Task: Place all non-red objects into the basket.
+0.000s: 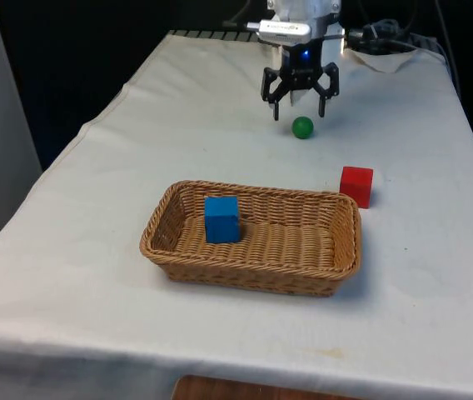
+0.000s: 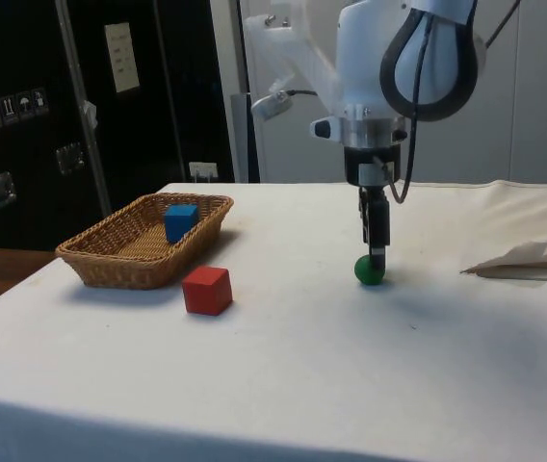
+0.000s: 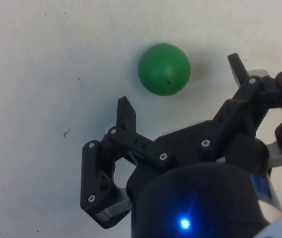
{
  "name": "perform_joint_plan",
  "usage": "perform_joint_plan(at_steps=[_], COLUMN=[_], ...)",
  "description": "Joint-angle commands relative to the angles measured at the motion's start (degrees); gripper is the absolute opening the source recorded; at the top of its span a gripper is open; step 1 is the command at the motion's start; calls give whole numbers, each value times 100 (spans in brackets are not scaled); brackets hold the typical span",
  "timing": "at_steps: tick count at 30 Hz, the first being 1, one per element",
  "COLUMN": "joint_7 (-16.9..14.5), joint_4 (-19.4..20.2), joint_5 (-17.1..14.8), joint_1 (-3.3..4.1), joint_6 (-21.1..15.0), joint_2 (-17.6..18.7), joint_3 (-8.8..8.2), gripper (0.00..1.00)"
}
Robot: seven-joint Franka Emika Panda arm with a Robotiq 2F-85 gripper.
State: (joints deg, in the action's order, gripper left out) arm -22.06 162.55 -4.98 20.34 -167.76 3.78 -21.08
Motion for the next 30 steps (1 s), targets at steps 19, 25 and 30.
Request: perform_joint_plan(at_steps=[19,25,30], joint_7=[-338,-338,-321], joint_4=[-6,-46,-132], joint_5=[-779,-894,-1003], joint_1=[-34,-23,-29], joint_6=[6,-17,-29], joint_2=[-103,-23,115], joint_3=[344,395,481], gripper=[100,100,100])
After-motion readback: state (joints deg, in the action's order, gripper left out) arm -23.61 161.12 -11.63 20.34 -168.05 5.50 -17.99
